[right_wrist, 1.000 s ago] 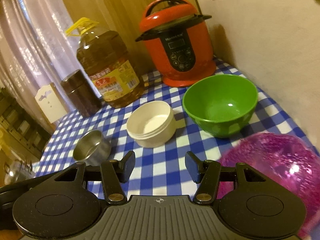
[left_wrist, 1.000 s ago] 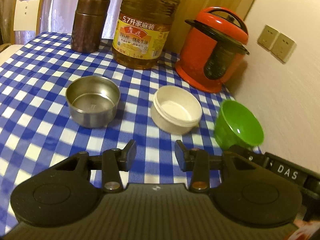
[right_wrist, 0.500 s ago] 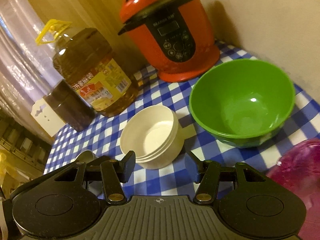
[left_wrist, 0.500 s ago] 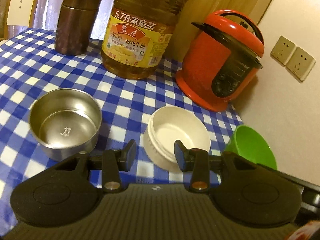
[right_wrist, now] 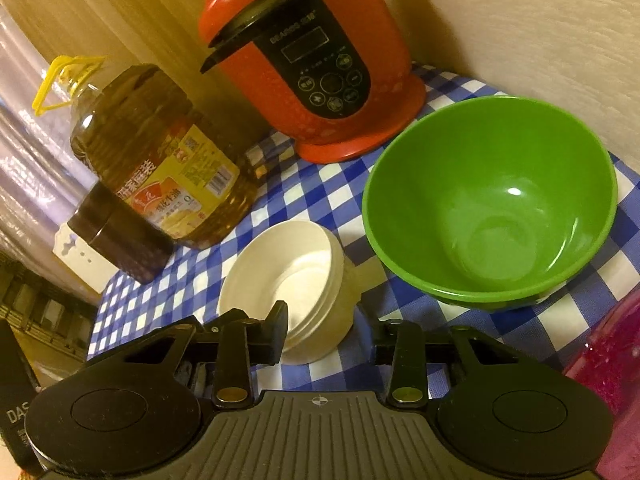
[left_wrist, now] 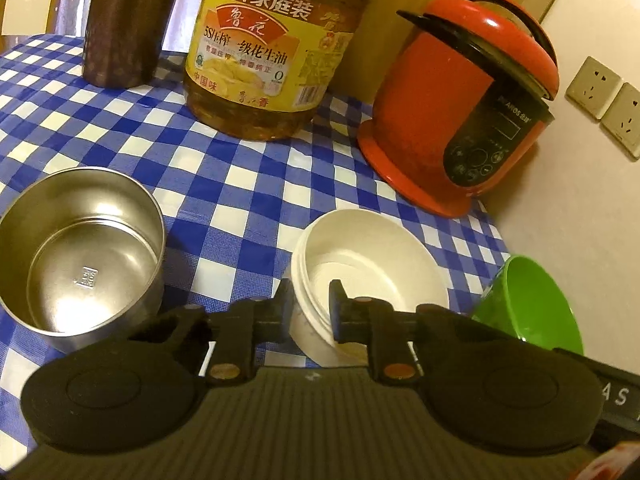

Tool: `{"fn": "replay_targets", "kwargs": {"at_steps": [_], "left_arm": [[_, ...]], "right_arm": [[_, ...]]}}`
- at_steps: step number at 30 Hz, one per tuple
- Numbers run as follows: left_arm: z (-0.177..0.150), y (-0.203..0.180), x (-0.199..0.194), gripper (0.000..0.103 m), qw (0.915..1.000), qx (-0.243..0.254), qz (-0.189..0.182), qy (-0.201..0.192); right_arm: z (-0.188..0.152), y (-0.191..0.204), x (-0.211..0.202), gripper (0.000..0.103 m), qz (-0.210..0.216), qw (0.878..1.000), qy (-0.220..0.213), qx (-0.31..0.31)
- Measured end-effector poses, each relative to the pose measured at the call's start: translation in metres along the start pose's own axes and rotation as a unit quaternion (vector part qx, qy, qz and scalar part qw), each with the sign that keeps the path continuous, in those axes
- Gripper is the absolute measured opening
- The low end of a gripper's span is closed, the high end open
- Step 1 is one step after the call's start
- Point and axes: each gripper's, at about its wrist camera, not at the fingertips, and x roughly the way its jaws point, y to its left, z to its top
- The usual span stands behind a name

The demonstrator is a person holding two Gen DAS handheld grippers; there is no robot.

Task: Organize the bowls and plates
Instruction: 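Move both grippers toward the white plastic container, then close both grippers on the white container rim and lift it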

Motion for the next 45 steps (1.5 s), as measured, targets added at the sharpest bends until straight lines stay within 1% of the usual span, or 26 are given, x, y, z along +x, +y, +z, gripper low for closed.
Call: {"fn": "replay_targets", "kwargs": {"at_steps": [2, 4, 6, 8, 13, 14, 16, 17, 19, 21, 24, 26, 29, 33, 36, 38, 45], "left_arm": [[0.0, 0.001, -0.002, 0.016, 1.0, 0.0, 0.001, 0.004], [-0.001, 0.0, -0.005, 0.014, 0.9999, 0.01, 0.006, 0.012], [-0.004, 0.002, -0.01, 0.013, 0.9995, 0.019, 0.008, 0.023], [-0.007, 0.007, -0.017, 0.011, 0.9992, 0.017, 0.008, 0.034], [-0.009, 0.015, -0.031, 0.011, 0.9991, 0.017, 0.0, 0.038], [-0.01, 0.016, -0.032, 0.011, 0.9991, 0.017, 0.001, 0.038], [-0.012, 0.019, -0.036, 0.011, 0.9991, 0.015, 0.003, 0.039], [-0.014, 0.021, -0.038, 0.012, 0.9991, 0.013, 0.003, 0.04], [-0.016, 0.025, -0.042, 0.012, 0.9992, 0.009, 0.0, 0.04], [-0.019, 0.027, -0.044, 0.013, 0.9993, 0.007, -0.002, 0.037], [-0.02, 0.025, -0.044, 0.015, 0.9996, 0.012, 0.009, 0.024], [-0.02, 0.024, -0.043, 0.015, 0.9997, 0.012, 0.008, 0.019], [-0.02, 0.024, -0.039, 0.015, 0.9997, 0.009, 0.004, 0.024], [-0.021, 0.024, -0.036, 0.015, 0.9994, 0.014, 0.009, 0.03], [-0.023, 0.018, -0.04, 0.014, 0.9988, 0.031, 0.026, 0.028], [-0.023, 0.015, -0.042, 0.014, 0.9984, 0.039, 0.03, 0.027], [-0.016, 0.011, -0.053, 0.012, 0.9989, 0.035, 0.028, 0.011]], "right_arm": [[-0.001, 0.0, 0.001, 0.038, 0.0, 1.0, 0.002, -0.001], [-0.002, 0.0, 0.001, 0.038, 0.003, 1.0, 0.005, 0.001], [-0.003, 0.0, 0.001, 0.038, 0.004, 1.0, 0.007, -0.003], [-0.004, 0.0, 0.002, 0.038, 0.006, 1.0, 0.011, -0.005], [-0.006, 0.005, 0.006, 0.037, 0.009, 0.999, 0.021, -0.023], [-0.007, 0.007, 0.007, 0.036, 0.007, 0.999, 0.023, -0.03], [-0.009, 0.011, 0.01, 0.027, 0.002, 0.999, 0.025, -0.046], [-0.011, 0.011, 0.011, 0.025, 0.0, 0.998, 0.028, -0.049], [-0.012, 0.009, 0.014, 0.02, -0.002, 0.998, 0.039, -0.05], [-0.014, 0.008, 0.016, 0.018, -0.006, 0.997, 0.046, -0.054], [-0.016, 0.009, 0.017, 0.018, -0.009, 0.996, 0.052, -0.065], [-0.016, 0.01, 0.017, 0.018, -0.012, 0.996, 0.051, -0.073], [-0.018, 0.013, 0.016, 0.018, -0.015, 0.995, 0.049, -0.084], [-0.019, 0.017, 0.017, 0.018, -0.019, 0.993, 0.048, -0.105], [-0.02, 0.018, 0.018, 0.016, -0.017, 0.993, 0.049, -0.107], [-0.02, 0.017, 0.018, 0.015, -0.017, 0.993, 0.051, -0.104], [-0.015, 0.019, 0.01, 0.013, -0.007, 0.994, 0.041, -0.104]]}}
